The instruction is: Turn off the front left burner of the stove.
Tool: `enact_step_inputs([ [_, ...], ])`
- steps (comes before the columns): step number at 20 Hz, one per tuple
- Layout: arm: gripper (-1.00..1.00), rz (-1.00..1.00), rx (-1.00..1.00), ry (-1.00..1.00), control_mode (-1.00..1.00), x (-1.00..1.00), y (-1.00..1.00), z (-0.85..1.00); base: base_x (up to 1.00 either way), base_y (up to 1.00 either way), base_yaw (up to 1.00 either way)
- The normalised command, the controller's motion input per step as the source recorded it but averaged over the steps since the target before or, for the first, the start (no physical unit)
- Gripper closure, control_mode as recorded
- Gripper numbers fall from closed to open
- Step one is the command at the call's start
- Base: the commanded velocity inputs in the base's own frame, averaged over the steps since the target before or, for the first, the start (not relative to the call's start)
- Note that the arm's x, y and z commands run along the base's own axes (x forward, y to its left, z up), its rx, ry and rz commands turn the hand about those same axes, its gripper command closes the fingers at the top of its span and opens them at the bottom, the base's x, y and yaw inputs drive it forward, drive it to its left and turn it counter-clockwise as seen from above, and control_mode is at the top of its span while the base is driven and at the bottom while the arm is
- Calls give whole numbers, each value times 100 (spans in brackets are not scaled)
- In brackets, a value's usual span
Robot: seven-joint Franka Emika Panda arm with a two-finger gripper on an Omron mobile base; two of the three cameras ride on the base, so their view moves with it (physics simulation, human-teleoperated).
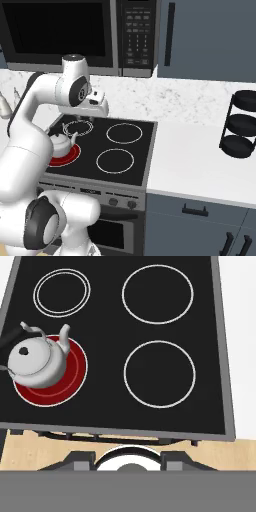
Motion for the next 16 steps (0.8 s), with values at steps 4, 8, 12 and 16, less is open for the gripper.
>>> enact_step_inputs([
  [4,-100,0,0,-2,-100,-40,1,-17,0,0,0],
  [8,-100,0,-1,-12,-100,-52,29,-60,0,0,0],
  [12,-100,0,-2,-18,-100,-38,52,-59,0,0,0],
  [16,-100,0,-4,-19,-100,-26,55,-48,0,0,0],
])
